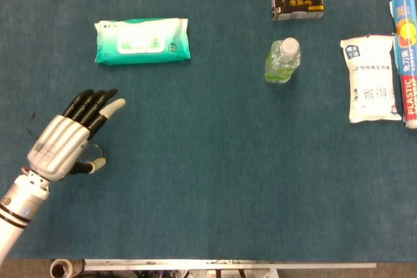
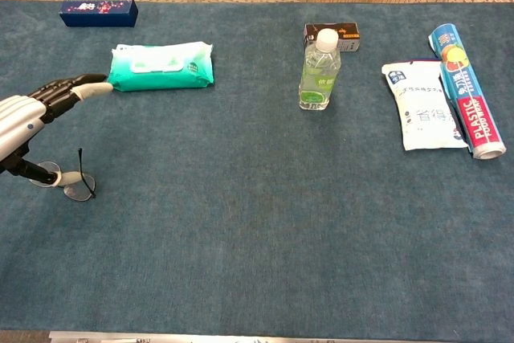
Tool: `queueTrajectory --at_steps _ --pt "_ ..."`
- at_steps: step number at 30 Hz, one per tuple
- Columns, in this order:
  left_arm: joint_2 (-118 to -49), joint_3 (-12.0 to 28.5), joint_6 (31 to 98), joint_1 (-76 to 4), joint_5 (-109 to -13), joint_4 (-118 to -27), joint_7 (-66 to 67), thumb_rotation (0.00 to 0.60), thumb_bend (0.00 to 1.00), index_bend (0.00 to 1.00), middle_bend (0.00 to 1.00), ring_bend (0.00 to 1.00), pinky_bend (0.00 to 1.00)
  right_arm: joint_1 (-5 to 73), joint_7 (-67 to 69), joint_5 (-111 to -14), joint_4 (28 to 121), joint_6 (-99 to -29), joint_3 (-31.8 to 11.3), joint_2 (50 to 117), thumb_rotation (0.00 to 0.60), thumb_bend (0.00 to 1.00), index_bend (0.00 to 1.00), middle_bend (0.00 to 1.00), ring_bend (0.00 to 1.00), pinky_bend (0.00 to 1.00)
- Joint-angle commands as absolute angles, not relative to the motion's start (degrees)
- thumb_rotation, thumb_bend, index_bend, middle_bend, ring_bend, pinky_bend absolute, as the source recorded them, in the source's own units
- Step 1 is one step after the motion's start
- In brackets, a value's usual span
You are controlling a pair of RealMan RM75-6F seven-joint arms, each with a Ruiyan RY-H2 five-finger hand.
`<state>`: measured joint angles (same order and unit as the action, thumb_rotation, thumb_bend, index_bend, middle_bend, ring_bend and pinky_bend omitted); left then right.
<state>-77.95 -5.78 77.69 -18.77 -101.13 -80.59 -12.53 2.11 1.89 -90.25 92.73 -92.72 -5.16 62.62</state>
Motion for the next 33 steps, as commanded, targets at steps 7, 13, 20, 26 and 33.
queueTrajectory --at_steps 7,13,20,26,33 --pt "-78.18 -5.61 76.73 -18.87 -99.43 -80.58 -11.43 0.6 0.0 0.0 0.0 0.0 0.03 2.01 2.13 -90.37 92.83 -92.95 -5.19 62.47 0.6 0.01 0.14 0.2 0.17 0.33" --pt "-77.35 -5.15 78.07 -18.38 -98.86 -80.56 -10.68 0.6 0.0 0.0 0.0 0.0 0.03 2.04 2.01 -90.47 92.91 -92.84 -5.11 62.51 0.6 0.01 0.14 0.2 0.17 0.33" --pt "-76.12 -4.85 79.57 -17.7 -98.48 -80.81 -9.86 0.6 0.0 0.0 0.0 0.0 0.03 2.04 1.82 -90.52 92.93 -92.88 -5.12 62.6 0.6 0.01 0.14 0.2 0.17 0.33" --pt "-75.04 -3.84 81.71 -16.79 -97.59 -80.25 -9.29 0.6 0.0 0.0 0.0 0.0 0.03 2.05 1.77 -90.54 92.96 -92.84 -5.11 62.62 0.6 0.01 0.14 0.2 0.17 0.33" --pt "-72.87 -0.62 85.33 -15.9 -95.18 -78.31 -9.83 0.6 0.0 0.0 0.0 0.0 0.03 2.02 1.72 -90.7 93.05 -92.96 -5.08 62.66 0.6 0.01 0.14 0.2 0.17 0.33"
